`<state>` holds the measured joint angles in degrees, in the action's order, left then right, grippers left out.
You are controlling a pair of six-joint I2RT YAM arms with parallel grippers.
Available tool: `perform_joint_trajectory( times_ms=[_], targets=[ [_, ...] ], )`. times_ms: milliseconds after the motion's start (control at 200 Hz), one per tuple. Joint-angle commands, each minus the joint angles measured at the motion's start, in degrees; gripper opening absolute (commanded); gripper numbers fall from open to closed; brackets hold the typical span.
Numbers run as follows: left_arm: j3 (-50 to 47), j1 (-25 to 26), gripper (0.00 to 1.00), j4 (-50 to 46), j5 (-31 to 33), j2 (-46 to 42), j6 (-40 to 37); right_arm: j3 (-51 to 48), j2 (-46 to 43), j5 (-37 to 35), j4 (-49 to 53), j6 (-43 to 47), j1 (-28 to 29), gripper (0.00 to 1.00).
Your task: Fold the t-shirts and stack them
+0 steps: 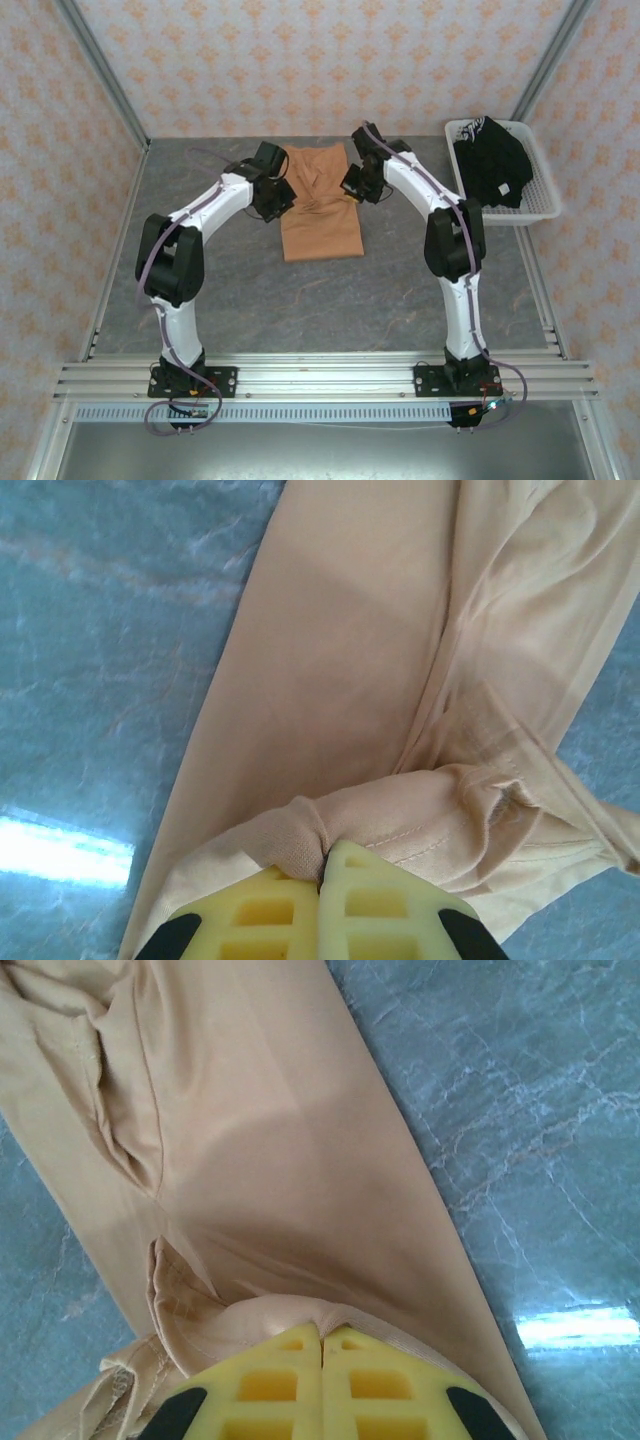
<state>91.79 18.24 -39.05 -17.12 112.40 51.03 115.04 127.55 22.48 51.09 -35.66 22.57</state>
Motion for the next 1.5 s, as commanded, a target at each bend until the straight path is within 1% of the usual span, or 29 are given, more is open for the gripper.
perform_joint_trajectory(
  times_ms=[0, 55, 75, 95, 165, 185, 220, 260, 290, 345, 390, 470, 570, 610, 711, 861, 976, 1146, 1276, 1356, 1431, 1496],
  targets=[
    [3.64, -0.88, 0.00, -1.13, 0.04, 4.06, -2.70, 3.34, 3.63, -0.46, 2.35, 0.94, -0.84, 0.00],
    [5.12, -1.14, 0.01, -0.87, -0.62, 5.97, -3.33, 4.31, 5.11, -0.47, 2.50, 0.85, -1.16, 0.00],
    [5.50, -1.25, 0.06, -0.67, -0.74, 6.51, -3.51, 4.66, 5.52, -0.47, 2.52, 0.85, -1.33, 0.04],
    [5.80, -1.35, 0.13, -0.37, -0.97, 6.86, -3.62, 4.93, 5.82, -0.43, 2.57, 0.90, -1.45, 0.11],
    [5.86, -1.54, 0.46, 1.18, -1.32, 6.84, -3.98, 5.64, 6.20, -0.62, 2.95, 1.05, -2.03, 0.30],
    [5.67, -1.54, 0.53, 1.52, -1.05, 6.41, -4.12, 5.71, 6.12, -0.60, 2.96, 1.18, -2.15, 0.34],
    [4.92, -1.52, 0.60, 2.29, -0.75, 5.22, -4.35, 5.74, 5.53, -0.60, 3.04, 1.49, -2.34, 0.40],
    [3.27, -1.54, 0.65, 3.01, -0.12, 3.21, -4.29, 5.59, 4.45, -1.04, 3.42, 1.96, -2.38, 0.45],
    [1.33, -1.54, 0.66, 3.79, 0.27, 1.27, -4.04, 5.04, 3.34, -1.35, 3.65, 2.32, -2.38, 0.47],
    [-3.00, -1.52, 0.67, 4.40, 1.05, -2.51, -2.88, 2.61, 0.47, -1.84, 3.46, 2.34, -2.40, 0.49],
    [-8.13, -1.45, 0.67, 5.12, 1.85, -8.43, -1.50, -1.15, -2.85, -1.99, 2.21, 2.18, -2.31, 0.50],
    [-18.97, -1.21, 0.67, 7.40, 1.69, -16.23, 3.22, -11.23, -9.84, -1.81, -1.70, 1.37, -2.19, 0.53],
    [-31.39, -0.43, 0.65, 11.48, -0.49, -24.06, 10.40, -24.40, -18.02, -0.32, -6.62, -0.14, -1.68, 0.54],
    [-35.82, -0.02, 0.64, 14.59, -1.94, -26.19, 13.80, -29.50, -20.78, 1.14, -9.12, -1.03, -1.28, 0.54],
    [-43.39, 1.42, 0.61, 22.41, -4.76, -28.11, 21.38, -40.19, -25.55, 4.60, -15.32, -3.62, 0.06, 0.54],
    [-46.80, 3.15, 0.61, 29.30, -5.57, -24.72, 27.97, -48.66, -26.57, 8.42, -21.89, -7.19, 1.82, 0.54],
    [-47.94, 3.40, 0.61, 34.80, -4.73, -22.44, 31.05, -51.32, -25.41, 9.16, -25.78, -8.98, 1.91, 0.54],
    [-47.33, 4.23, 0.62, 37.98, -3.87, -20.32, 32.56, -48.95, -22.03, 9.34, -26.21, -9.21, 1.91, 0.53],
    [-46.62, 4.87, 0.61, 37.51, -2.82, -20.15, 32.39, -46.88, -19.87, 8.75, -25.13, -8.81, 1.91, 0.48],
    [-46.44, 4.85, 0.58, 37.06, -2.41, -20.03, 32.57, -45.70, -18.64, 8.09, -24.26, -8.55, 1.69, 0.43],
    [-45.64, 5.17, 0.52, 33.98, -1.37, -21.44, 32.49, -44.85, -17.81, 7.23, -23.67, -8.22, 1.52, 0.38],
    [-44.39, 5.78, 0.46, 27.32, 1.45, -24.36, 31.94, -44.10, -17.51, 7.09, -23.34, -8.01, 1.43, 0.35]
  ],
)
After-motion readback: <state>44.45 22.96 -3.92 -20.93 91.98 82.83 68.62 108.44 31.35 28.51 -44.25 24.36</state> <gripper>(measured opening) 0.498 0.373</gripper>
